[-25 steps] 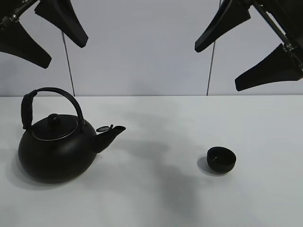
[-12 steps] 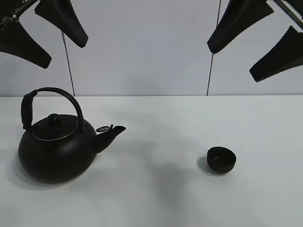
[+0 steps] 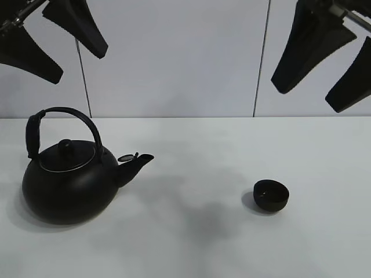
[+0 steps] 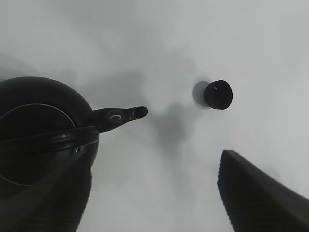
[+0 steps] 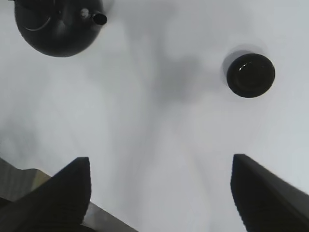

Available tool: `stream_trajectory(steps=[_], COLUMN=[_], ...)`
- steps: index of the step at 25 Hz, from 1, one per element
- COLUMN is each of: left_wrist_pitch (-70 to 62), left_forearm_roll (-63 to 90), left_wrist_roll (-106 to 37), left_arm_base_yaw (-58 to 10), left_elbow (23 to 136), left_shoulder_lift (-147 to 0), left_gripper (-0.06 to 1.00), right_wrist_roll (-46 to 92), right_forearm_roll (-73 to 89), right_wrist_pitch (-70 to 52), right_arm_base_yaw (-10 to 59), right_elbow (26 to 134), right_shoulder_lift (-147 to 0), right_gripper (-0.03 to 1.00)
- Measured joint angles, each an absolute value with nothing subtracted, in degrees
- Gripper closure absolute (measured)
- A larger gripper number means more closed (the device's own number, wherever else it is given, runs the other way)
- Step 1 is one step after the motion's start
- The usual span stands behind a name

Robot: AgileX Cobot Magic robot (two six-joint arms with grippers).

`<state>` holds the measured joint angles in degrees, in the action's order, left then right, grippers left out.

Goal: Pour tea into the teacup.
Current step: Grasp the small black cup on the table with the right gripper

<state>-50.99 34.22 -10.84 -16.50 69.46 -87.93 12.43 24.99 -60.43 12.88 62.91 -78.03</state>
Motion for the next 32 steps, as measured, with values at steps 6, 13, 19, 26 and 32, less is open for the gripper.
stream_trajectory(steps=[6,13,19,26,32], left_wrist_pitch=[-50.99,-50.99,-50.99,-50.99,-50.99], left_forearm_roll=[34.22,34.22,34.22,34.22,34.22], left_wrist_roll=[-10.84,-10.84,-10.84,-10.84,-10.84], left_arm_base_yaw=[-16.50,-16.50,-16.50,-16.50,-16.50], left_elbow=[69.46,69.46,69.46,69.46,69.46], left_shoulder_lift=[-87.93,-87.93,-87.93,-87.93,-87.93], left_gripper=[0.41,0.41,0.41,0.41,0.41], right_wrist_roll=[2.47,-3.27,-4.52,-5.81,-6.02], right_forearm_roll=[10.93,5.89,6.83,6.86,2.98], right_wrist_pitch=[-57.31,-56.97,-56.97,-56.92,-59.56], right_arm_base_yaw=[22.61,24.22,24.22,24.22,24.22], right_elbow=[62.91,62.91,62.91,65.50,72.96], right_shoulder_lift=[-78.03,-79.77,-84.78,-91.34,-96.96], right_gripper=[0.42,0.42,0.42,0.42,0.42])
